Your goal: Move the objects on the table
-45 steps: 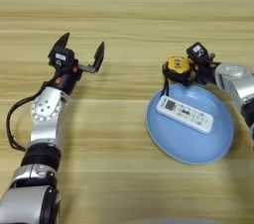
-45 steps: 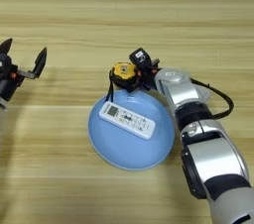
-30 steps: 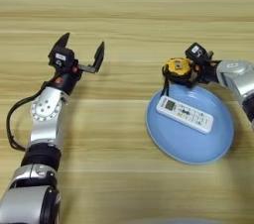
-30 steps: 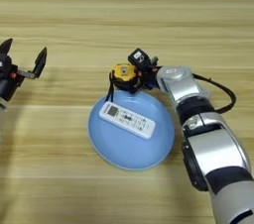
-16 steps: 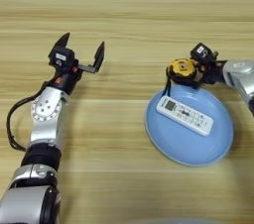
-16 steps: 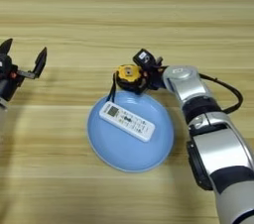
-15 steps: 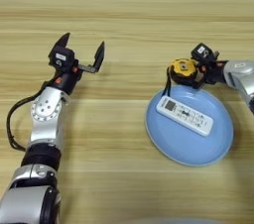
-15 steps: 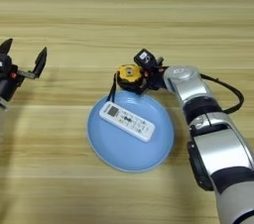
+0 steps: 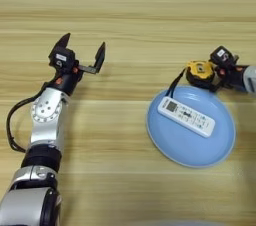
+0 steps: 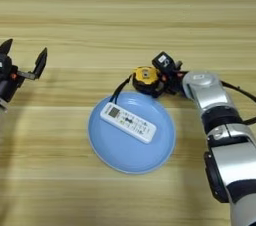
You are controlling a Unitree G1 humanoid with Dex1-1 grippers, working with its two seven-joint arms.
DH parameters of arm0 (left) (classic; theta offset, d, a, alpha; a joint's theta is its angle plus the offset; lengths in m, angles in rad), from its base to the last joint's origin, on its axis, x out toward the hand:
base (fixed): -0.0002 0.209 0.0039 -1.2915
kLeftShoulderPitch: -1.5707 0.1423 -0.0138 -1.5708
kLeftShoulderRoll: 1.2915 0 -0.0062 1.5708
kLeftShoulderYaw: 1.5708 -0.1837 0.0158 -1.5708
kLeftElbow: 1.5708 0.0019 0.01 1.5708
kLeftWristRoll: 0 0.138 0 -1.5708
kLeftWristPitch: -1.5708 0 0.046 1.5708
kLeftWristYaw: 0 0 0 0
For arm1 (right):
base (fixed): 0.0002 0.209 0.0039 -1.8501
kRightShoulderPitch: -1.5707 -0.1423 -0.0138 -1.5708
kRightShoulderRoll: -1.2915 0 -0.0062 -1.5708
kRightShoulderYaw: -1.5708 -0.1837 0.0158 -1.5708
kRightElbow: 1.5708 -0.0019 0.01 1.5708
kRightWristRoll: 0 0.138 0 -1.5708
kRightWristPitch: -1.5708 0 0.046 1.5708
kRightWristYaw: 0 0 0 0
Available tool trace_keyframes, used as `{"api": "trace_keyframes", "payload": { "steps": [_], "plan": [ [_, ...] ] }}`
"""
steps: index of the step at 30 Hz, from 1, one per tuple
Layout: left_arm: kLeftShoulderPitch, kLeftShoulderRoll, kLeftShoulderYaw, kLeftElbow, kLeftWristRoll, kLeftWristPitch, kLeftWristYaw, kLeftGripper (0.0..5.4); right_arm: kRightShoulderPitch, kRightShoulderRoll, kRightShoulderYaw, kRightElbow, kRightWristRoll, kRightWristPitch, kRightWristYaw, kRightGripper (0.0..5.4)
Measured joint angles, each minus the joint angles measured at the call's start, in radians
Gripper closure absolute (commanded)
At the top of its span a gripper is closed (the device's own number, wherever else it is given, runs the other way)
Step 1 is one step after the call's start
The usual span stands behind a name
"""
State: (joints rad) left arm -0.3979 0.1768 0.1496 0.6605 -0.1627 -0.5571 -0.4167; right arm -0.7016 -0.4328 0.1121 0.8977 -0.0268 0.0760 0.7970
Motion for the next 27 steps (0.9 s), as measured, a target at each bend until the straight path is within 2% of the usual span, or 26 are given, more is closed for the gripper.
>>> {"api": "trace_keyframes", "payload": {
  "steps": [8,18,27],
  "plan": [
    [0.000,0.001,0.000,0.002,0.000,0.000,-0.002,0.00,0.077,-0.049,-0.029,-0.095,0.029,0.023,0.019,0.04],
    [0.000,0.002,0.002,0.011,0.000,-0.001,-0.008,0.00,0.238,-0.114,-0.048,-0.331,0.072,0.091,0.041,0.04],
    [-0.001,0.003,0.003,0.019,0.000,-0.001,-0.010,0.00,0.355,-0.150,-0.065,-0.491,0.111,0.137,0.045,0.04]
  ]
}}
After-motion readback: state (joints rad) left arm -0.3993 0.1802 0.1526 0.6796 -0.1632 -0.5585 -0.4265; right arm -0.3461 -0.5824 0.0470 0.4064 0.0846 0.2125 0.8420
